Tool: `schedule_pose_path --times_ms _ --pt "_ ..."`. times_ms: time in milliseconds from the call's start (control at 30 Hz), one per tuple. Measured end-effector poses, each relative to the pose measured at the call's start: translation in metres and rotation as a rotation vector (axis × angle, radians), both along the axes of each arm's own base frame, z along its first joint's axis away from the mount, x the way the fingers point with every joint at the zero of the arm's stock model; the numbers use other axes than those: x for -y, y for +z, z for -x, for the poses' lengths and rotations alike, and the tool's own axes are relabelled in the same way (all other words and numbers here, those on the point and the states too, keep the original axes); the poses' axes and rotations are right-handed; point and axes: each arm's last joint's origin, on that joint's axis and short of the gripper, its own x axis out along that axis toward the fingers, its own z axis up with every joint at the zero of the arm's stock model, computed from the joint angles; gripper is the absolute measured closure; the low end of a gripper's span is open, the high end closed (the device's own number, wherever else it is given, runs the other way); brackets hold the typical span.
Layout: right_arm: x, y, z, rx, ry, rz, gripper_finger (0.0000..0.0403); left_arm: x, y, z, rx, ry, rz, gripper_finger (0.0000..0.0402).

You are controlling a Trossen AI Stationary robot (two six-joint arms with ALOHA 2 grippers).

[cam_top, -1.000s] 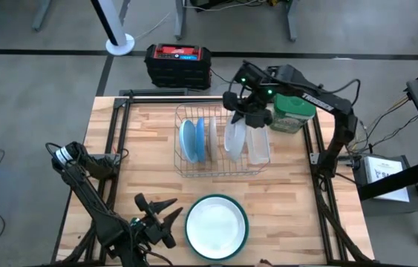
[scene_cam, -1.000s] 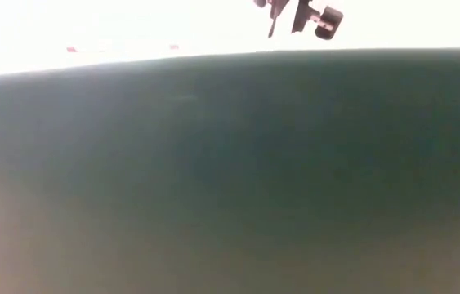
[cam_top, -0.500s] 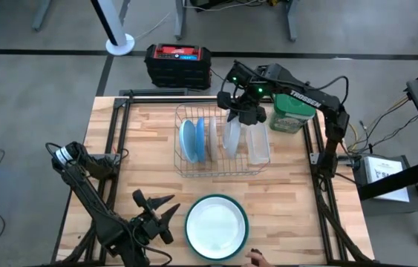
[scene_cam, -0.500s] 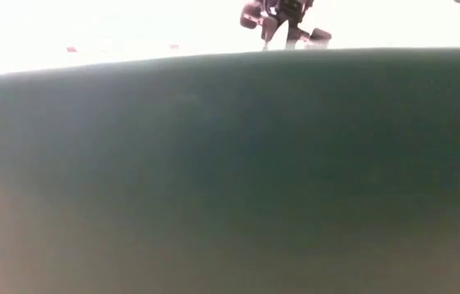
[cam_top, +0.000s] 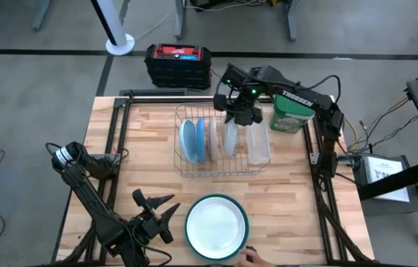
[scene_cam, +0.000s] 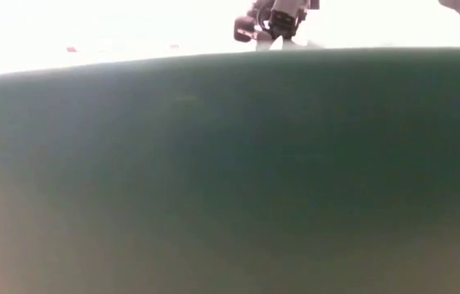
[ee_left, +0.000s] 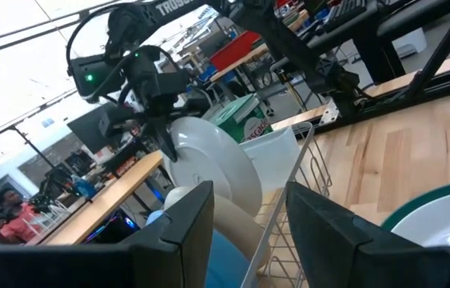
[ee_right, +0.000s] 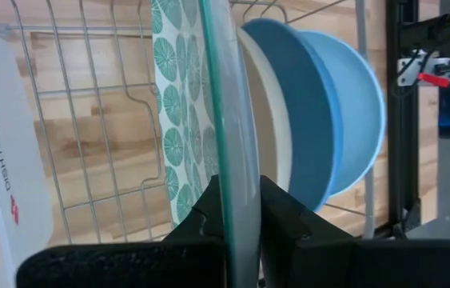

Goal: Sort dishes
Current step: Put the green patterned plate in the dish rack

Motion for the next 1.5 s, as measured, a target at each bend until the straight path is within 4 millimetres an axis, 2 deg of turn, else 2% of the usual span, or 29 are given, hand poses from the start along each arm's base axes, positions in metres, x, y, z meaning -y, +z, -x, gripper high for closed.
schedule_pose_path --times_ms 633,1333,1500 --pt "0.011 -0.036 -0.018 -0.086 -0.007 -0.041 0.0385 0.000 0.000 0.000 0.008 0.000 0.014 0.0255" --pt "0.017 -0.063 -0.031 -0.142 -0.006 -0.074 0.0385 0.000 0.000 0.000 0.006 0.000 0.011 0.0255" --pt "0.018 -0.065 -0.032 -0.151 -0.019 -0.083 0.0356 0.000 0.000 0.000 0.006 0.000 0.012 0.0255"
